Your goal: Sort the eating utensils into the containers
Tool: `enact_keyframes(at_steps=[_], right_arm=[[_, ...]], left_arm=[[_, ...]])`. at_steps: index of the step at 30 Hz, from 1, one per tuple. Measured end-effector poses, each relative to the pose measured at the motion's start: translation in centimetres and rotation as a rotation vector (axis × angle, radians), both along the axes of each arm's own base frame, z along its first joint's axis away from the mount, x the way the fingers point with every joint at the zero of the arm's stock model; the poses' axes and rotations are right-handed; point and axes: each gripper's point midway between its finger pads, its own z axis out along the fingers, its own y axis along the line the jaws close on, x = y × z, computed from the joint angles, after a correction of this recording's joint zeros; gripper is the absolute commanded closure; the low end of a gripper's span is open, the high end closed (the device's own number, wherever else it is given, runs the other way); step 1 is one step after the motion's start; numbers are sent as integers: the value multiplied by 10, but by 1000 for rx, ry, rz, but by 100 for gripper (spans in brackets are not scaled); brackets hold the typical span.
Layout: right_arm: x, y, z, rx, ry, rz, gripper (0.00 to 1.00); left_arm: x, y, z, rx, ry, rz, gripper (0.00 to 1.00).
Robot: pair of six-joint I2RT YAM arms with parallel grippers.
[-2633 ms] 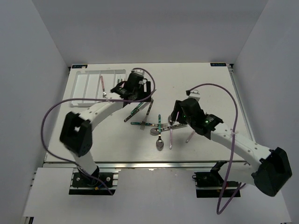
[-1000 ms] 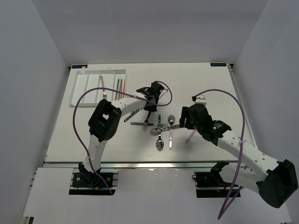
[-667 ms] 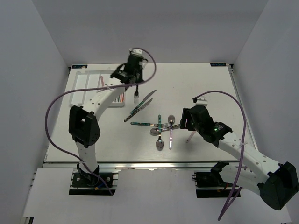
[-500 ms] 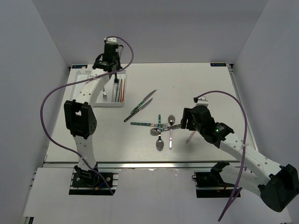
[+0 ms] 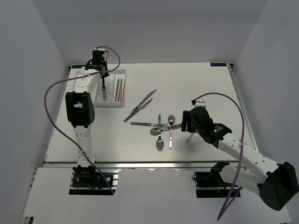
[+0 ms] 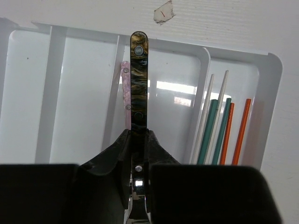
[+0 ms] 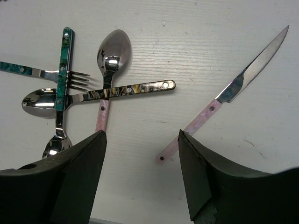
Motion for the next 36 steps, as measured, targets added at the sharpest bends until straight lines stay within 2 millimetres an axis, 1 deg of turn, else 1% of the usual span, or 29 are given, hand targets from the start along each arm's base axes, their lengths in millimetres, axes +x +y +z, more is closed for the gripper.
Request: enact_keyframes(at_steps=[8, 11, 12, 13, 15, 17, 20, 22, 23, 24, 25, 27, 29, 30, 32, 34, 36], right_arm=[[-1, 2, -3, 0, 12, 14, 32], [-1, 2, -4, 1, 13, 16, 32], [-1, 2, -4, 1, 13, 16, 32], [-1, 2, -3, 2, 13, 16, 32], [-2, 2, -3, 2, 13, 16, 32], [-2, 3, -4, 2, 13, 17, 32], [-2, 3, -4, 2, 14, 19, 32], [-2, 3, -4, 2, 14, 19, 32], [-2, 3, -4, 2, 14, 19, 32], [-2, 3, -4, 2, 14, 19, 31], [-2, 3, -4, 2, 14, 19, 31], [-2, 3, -4, 2, 14, 19, 31], [-2, 3, -4, 2, 14, 19, 31], [-2, 3, -4, 2, 14, 20, 31], [-2, 3, -4, 2, 14, 20, 31], [-2, 3, -4, 2, 14, 20, 31], [-2, 3, -3, 5, 15, 22, 31]], left_arm=[[7, -7, -13, -15, -12, -30, 100], [7, -8, -28, -11, 5, -34, 100], [6, -8, -33, -7, 15, -36, 97], [6, -7, -38, -5, 25, -37, 91], [4, -7, -46, -1, 43, -40, 88], [1, -6, -49, 4, 59, -42, 73], [1, -5, -49, 12, 60, -44, 54], [0, -5, -48, 13, 62, -44, 46], [-1, -5, -46, 13, 61, -43, 36], [-1, -6, -44, 14, 58, -45, 30], [-1, -6, -39, 13, 51, -44, 27], [-1, -8, -28, 12, 35, -45, 23], [-3, -10, -11, 11, 15, -46, 19], [-3, -12, 0, 8, 2, -47, 11], [-2, -18, 27, 2, -43, -55, 2], [-6, -32, 56, -1, -91, -74, 2], [-14, -59, 88, 1, -143, -119, 2]])
